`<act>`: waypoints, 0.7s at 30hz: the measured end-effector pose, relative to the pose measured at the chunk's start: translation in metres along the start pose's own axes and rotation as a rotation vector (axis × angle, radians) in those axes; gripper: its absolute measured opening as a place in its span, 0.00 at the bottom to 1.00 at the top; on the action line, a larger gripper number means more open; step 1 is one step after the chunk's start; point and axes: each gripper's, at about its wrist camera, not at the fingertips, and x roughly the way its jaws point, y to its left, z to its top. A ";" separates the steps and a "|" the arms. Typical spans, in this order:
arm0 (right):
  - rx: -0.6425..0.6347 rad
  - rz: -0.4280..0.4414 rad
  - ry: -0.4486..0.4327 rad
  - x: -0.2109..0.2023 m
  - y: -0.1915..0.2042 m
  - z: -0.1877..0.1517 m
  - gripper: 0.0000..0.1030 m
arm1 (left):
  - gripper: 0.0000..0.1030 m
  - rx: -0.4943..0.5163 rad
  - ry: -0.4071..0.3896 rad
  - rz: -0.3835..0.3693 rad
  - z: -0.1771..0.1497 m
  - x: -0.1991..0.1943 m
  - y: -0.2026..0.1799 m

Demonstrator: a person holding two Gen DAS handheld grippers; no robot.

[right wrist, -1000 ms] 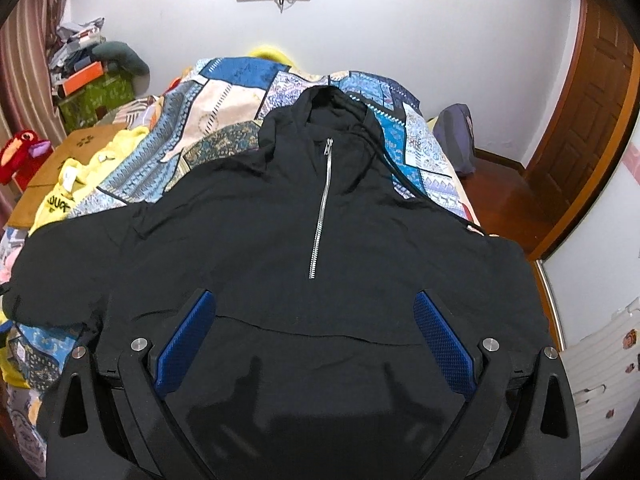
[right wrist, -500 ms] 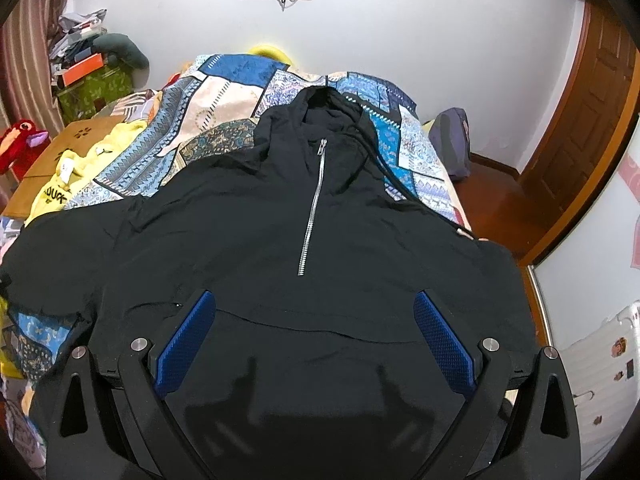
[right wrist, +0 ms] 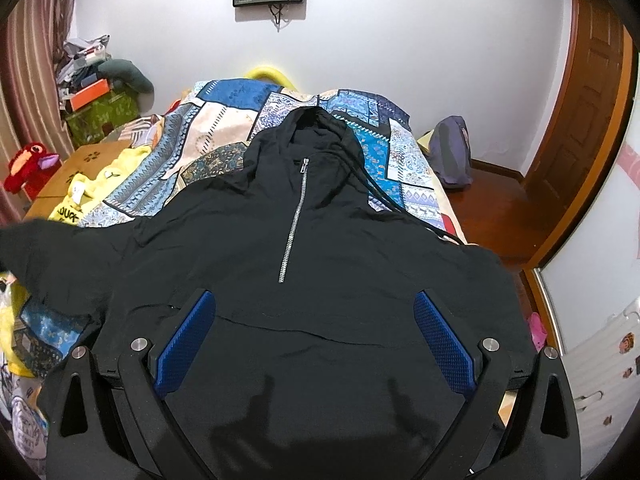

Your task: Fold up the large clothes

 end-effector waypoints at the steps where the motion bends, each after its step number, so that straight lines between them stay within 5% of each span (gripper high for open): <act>1: 0.000 0.008 -0.004 -0.001 -0.002 0.000 0.96 | 0.04 0.019 -0.015 -0.030 0.007 -0.005 -0.016; 12: -0.009 0.033 -0.031 -0.001 -0.027 0.003 0.96 | 0.03 0.222 -0.094 -0.357 0.047 -0.048 -0.203; 21: 0.015 0.017 -0.006 0.009 -0.052 -0.004 0.96 | 0.03 0.410 0.009 -0.532 -0.003 -0.043 -0.351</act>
